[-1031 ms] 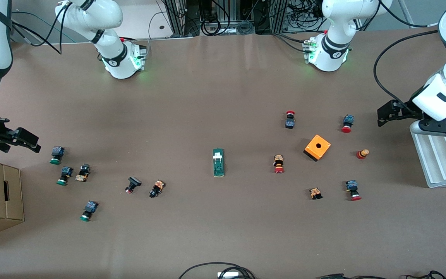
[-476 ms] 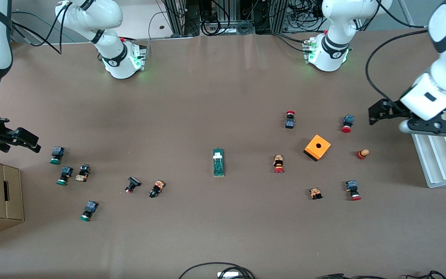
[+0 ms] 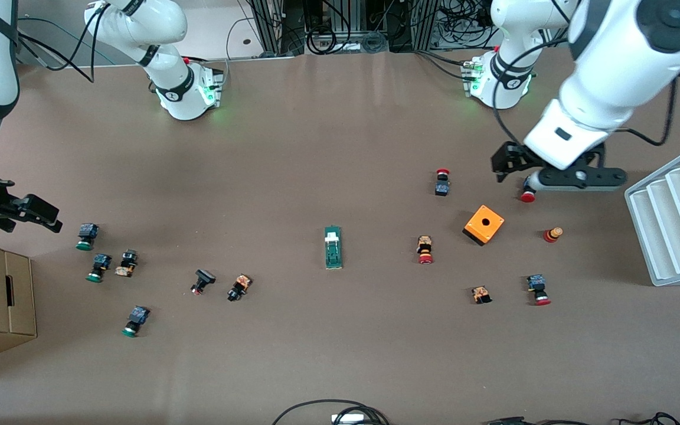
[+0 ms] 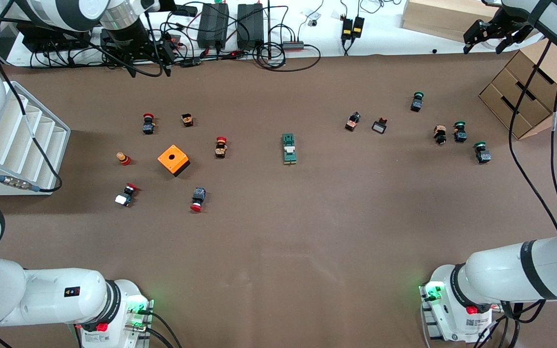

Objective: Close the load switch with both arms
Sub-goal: 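Move the left gripper over the green load switch, then reach the right gripper toward the switch while the left gripper hovers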

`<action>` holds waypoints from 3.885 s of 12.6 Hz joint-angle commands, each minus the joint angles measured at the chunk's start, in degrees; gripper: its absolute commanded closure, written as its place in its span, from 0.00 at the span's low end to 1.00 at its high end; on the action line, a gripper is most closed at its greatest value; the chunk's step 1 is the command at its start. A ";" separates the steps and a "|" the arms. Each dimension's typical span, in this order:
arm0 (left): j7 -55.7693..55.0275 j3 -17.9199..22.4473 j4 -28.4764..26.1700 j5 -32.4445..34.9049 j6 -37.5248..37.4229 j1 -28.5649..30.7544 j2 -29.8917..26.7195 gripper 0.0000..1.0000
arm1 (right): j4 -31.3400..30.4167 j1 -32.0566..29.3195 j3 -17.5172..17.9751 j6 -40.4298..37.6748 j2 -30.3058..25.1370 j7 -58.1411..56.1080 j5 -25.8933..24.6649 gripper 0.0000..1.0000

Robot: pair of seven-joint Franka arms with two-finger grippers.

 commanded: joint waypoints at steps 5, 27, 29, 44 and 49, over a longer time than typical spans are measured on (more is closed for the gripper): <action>-17.49 -10.10 1.09 5.16 6.17 0.16 3.77 0.00 | -0.05 -0.19 -0.14 0.39 0.00 -0.91 -0.54 0.00; -90.27 -28.75 0.83 67.55 21.20 -13.98 33.55 0.00 | -0.05 0.34 0.12 0.30 -0.35 -1.08 -1.16 0.00; -93.36 -28.49 0.74 72.91 20.67 -16.96 36.72 0.00 | -0.05 0.43 0.21 0.04 -0.61 -1.08 -1.16 0.00; -113.76 -1.86 0.83 92.97 16.90 -45.72 47.19 0.00 | 1.62 2.54 0.29 -1.18 -0.26 -2.47 -0.98 0.00; -113.32 -1.50 1.00 94.82 16.63 -46.51 48.95 0.00 | 1.10 3.24 0.29 -1.54 2.90 -6.19 -0.63 0.00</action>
